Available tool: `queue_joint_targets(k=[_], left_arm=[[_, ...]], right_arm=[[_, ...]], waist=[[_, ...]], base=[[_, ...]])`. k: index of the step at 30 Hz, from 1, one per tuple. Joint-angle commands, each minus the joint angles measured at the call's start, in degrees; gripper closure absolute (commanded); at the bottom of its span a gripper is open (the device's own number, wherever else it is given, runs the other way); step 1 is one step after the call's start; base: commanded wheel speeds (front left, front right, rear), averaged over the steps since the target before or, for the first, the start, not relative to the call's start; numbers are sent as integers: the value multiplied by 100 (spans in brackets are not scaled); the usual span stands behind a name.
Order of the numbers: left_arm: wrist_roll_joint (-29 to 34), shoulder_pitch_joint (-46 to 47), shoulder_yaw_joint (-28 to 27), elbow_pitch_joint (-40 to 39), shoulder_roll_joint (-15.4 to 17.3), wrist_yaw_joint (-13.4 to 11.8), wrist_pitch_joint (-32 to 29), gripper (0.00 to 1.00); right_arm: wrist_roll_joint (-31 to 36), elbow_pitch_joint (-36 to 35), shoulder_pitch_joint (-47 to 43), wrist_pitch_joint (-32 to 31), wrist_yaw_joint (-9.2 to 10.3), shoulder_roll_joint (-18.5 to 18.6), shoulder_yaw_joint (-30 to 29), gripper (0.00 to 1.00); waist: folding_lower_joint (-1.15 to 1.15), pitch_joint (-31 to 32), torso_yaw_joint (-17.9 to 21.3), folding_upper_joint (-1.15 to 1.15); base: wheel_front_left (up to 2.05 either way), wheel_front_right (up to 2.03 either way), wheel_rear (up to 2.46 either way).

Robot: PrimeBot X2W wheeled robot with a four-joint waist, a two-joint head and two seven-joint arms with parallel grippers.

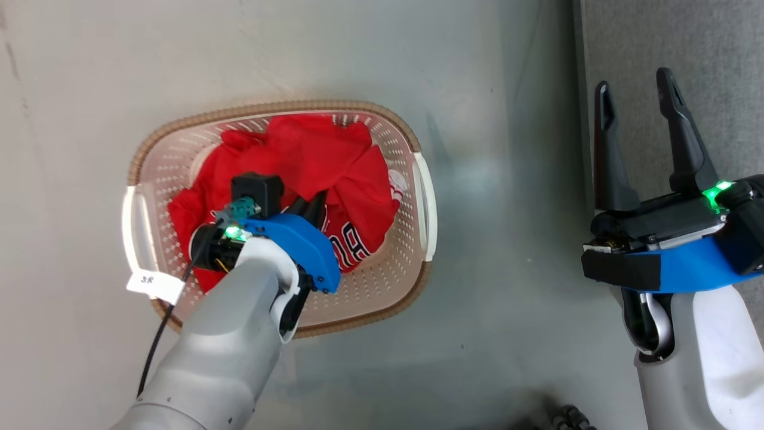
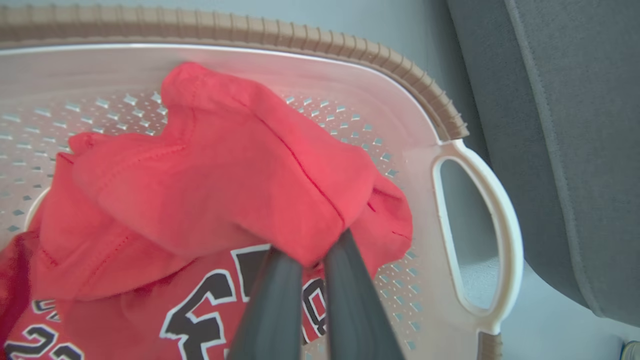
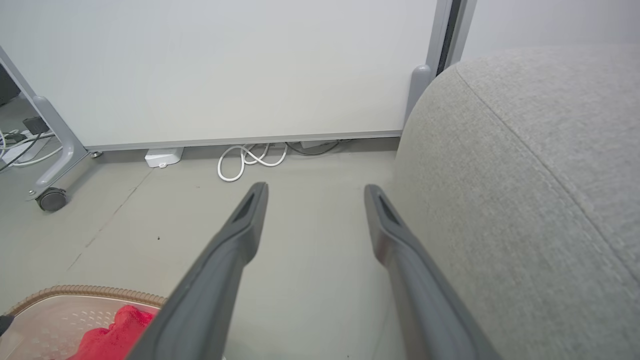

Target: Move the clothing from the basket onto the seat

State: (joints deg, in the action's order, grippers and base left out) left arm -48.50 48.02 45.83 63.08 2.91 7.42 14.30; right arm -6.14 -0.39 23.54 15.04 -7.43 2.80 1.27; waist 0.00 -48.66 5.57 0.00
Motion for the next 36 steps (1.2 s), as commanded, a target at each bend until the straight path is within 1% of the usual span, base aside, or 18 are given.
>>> queue_joint_targets(k=[1, 4, 6, 13, 17, 19, 25, 28, 36], left_arm=[[-14, -58, 55, -51, 4, 3, 57, 100], [67, -145, 128, -217, 2, 3, 96, 100], [184, -207, -21, -434, 74, 3, 96, 100], [852, -795, -799, -1246, 225, 3, 96, 100], [1326, -1144, -1204, -1655, 260, 3, 97, 100], [1696, -1263, -1329, -1872, 311, -27, 97, 100], [2156, -1673, -1841, -2397, 236, -23, 98, 100], [2332, -1812, -1991, -2634, 205, -5, 98, 100], [2648, -1954, -2113, -3177, 182, 15, 98, 100]], right_arm=[[23, 27, -5, 22, -11, 16, 6, 0], [59, 91, -89, 22, -11, 16, -14, 0], [73, 134, -152, 21, -11, 17, -28, 0], [31, 322, -413, 21, -11, 17, -3, 0], [0, 413, -578, 21, -11, 17, 14, 0], [-4, 452, -664, 22, -11, 17, 27, 0], [-74, 554, -894, 22, -11, 17, 55, 0], [-108, 603, -1005, 21, -11, 17, 71, 0], [-163, 722, -1405, 21, -11, 17, 104, 0]], waist=[[0, 260, -129, 0], [0, 567, -231, 0], [0, 779, -291, 0], [0, 1588, -404, 0], [0, 2012, -456, 0], [0, 2213, -475, 0], [0, 2766, -507, 0], [0, 3040, -532, 0], [0, 3719, -603, 0]], base=[[0, 0, 0], [0, 0, 0], [0, 0, 0], [0, 0, 0], [0, 0, 0], [0, 0, 0], [0, 0, 0], [0, 0, 0], [0, 0, 0]])
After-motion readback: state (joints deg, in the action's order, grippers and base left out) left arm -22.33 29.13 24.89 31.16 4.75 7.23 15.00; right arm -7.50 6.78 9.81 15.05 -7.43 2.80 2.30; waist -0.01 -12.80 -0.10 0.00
